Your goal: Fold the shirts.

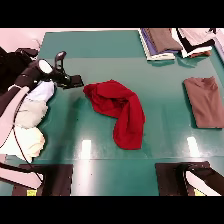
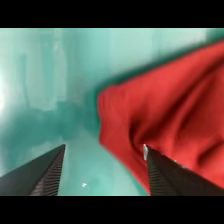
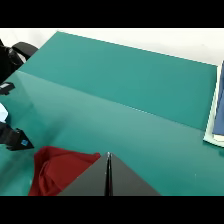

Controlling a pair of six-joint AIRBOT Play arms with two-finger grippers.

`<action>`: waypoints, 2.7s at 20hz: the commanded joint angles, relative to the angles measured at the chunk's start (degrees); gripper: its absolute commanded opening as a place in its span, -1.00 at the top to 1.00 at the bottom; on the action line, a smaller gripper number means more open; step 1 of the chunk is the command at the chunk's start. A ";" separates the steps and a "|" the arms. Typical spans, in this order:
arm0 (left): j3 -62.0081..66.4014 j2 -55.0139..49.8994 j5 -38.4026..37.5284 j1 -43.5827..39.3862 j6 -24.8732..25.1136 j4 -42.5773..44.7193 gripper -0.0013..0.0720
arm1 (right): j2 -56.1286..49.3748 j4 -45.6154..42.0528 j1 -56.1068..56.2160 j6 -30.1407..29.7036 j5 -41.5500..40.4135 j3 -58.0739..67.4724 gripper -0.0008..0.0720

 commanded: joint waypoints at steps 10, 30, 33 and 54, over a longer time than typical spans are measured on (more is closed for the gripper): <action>1.01 -6.40 6.86 -0.35 6.08 -13.64 0.88 | -7.61 -0.28 0.07 1.66 10.86 -0.07 0.93; 18.01 -6.40 -12.20 1.07 7.98 -7.39 0.88 | -21.57 15.98 12.48 -6.12 -9.86 -59.10 -0.08; 18.08 -6.27 -14.49 1.07 6.99 -7.30 0.89 | -22.40 15.78 14.34 -6.64 -11.47 -55.32 0.93; 31.67 43.93 -14.93 1.07 9.14 3.78 0.89 | 8.11 -3.10 -16.48 1.51 19.12 1.75 0.94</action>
